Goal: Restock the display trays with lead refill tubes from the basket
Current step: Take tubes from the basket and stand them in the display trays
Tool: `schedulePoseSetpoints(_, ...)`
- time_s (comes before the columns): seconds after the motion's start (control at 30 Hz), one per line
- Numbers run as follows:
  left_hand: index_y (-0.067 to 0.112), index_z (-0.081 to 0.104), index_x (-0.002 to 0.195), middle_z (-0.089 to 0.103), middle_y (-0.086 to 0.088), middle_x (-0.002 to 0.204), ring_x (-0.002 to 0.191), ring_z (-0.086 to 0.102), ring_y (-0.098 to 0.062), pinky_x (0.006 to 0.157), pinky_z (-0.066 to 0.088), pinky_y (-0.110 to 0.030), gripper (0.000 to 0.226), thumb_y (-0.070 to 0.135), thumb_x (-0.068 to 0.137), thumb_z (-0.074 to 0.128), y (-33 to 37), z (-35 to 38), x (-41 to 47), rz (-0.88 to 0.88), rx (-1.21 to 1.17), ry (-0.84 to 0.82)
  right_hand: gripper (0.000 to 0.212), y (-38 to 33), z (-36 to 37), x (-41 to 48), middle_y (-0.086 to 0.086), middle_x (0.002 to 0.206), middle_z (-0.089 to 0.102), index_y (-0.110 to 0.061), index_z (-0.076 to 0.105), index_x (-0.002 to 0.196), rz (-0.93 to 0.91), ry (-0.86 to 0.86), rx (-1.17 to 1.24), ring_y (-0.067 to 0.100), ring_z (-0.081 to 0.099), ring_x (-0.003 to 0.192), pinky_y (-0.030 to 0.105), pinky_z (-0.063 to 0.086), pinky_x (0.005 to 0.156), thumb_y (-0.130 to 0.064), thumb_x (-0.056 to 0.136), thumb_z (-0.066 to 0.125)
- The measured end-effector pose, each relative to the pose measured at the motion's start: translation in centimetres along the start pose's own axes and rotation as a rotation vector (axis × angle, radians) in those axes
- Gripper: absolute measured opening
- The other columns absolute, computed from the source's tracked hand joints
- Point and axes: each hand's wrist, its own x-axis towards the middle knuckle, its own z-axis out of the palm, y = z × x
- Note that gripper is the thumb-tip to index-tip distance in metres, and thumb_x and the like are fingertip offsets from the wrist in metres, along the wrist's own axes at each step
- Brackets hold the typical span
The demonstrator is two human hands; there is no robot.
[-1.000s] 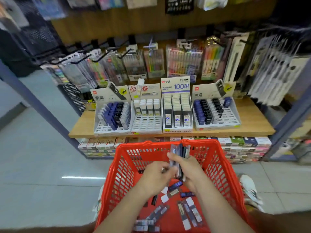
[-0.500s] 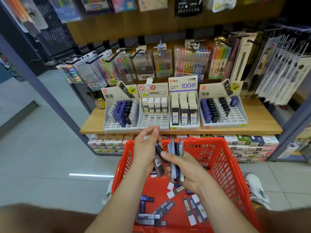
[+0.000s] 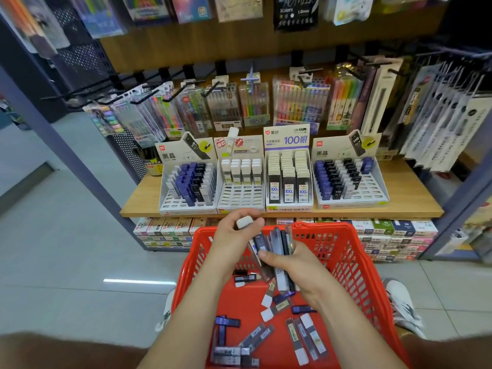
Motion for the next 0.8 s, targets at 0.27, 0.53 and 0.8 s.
schedulePoseSetpoints(0.27, 0.019, 0.071, 0.083, 0.060, 0.007, 0.067, 0.058, 0.050, -0.008, 0.062, 0.044, -0.027, 0.004, 0.023, 0.084, 0.073, 0.4, -1.6, 1.3, 0.029, 0.451, -0.093, 0.022, -0.2, -1.7, 0.7, -0.004, 0.062, 0.063, -0.011, 0.061, 0.090, -0.006, -0.027, -0.220, 0.016, 0.063, 0.062, 0.028, 0.054, 0.063, -0.012, 0.080, 0.081)
schedulePoseSetpoints(0.53, 0.015, 0.070, 0.088, 0.054, -0.002, 0.066, 0.055, 0.050, -0.011, 0.052, 0.047, -0.023, 0.006, 0.017, 0.089, 0.065, 1.7, -0.3, 1.9, -0.051, 0.012, 0.062, 0.022, 0.3, -4.5, 0.6, -0.005, 0.070, 0.069, -0.015, 0.069, 0.091, 0.120, 0.102, -0.061, 0.012, 0.065, 0.067, 0.028, 0.049, 0.067, -0.028, 0.077, 0.081)
schedulePoseSetpoints(0.8, 0.008, 0.071, 0.099, 0.066, -0.008, 0.077, 0.060, 0.061, -0.010, 0.057, 0.053, -0.021, 0.015, 0.015, 0.088, 0.065, 3.2, 3.5, 4.2, -0.007, 0.036, -0.019, 0.043, -2.8, -5.2, 3.3, 0.011, 0.070, 0.063, -0.008, 0.066, 0.109, 0.047, 0.135, 0.413, 0.021, 0.055, 0.053, 0.029, 0.042, 0.042, -0.029, 0.074, 0.080)
